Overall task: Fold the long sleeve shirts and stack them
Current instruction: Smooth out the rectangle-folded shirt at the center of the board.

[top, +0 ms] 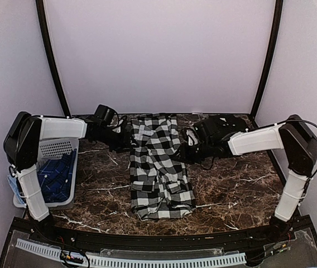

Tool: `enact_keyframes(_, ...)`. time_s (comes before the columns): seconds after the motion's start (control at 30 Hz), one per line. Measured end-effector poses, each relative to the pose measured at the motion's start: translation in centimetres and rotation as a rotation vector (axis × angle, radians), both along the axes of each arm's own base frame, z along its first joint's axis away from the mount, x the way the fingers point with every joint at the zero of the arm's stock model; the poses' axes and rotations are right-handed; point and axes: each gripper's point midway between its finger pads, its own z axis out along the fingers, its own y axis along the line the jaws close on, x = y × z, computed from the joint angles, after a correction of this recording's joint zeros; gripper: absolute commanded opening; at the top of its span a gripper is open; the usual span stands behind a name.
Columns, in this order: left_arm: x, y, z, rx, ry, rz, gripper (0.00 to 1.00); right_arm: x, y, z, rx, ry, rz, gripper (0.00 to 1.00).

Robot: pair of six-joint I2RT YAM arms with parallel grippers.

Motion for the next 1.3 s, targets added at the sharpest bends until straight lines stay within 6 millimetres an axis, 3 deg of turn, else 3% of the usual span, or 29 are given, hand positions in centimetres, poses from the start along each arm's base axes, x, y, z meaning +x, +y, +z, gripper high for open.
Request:
enact_keyframes(0.23, -7.8, 0.5, -2.3, 0.002, 0.123, -0.045, 0.35, -7.1, -1.4, -3.7, -0.135, 0.074, 0.061, 0.2)
enact_keyframes(0.4, -14.0, 0.7, -4.2, 0.041, 0.205, -0.103, 0.35, -10.0, -2.8, -3.9, -0.175, 0.083, 0.061, 0.2)
enact_keyframes(0.57, -18.0, 0.6, -4.7, 0.058, 0.243, -0.156, 0.35, -12.4, -3.1, -4.5, -0.207, 0.101, 0.084, 0.2)
enact_keyframes(0.73, -20.3, 0.3, -5.0, 0.06, 0.27, -0.2, 0.35, -15.0, -3.2, -5.5, -0.245, 0.129, 0.127, 0.2)
enact_keyframes(0.97, -22.4, 1.5, -6.6, 0.112, 0.345, -0.205, 0.39, -18.2, -3.6, -7.2, -0.286, 0.169, 0.179, 0.2)
enact_keyframes(1.2, -23.8, 1.3, -7.0, 0.111, 0.381, -0.219, 0.4, -20.4, -2.3, -7.2, -0.275, 0.172, 0.239, 0.19)
enact_keyframes(1.3, -24.6, 0.8, -7.2, 0.111, 0.4, -0.239, 0.36, -20.9, -1.6, -7.2, -0.275, 0.174, 0.26, 0.2)
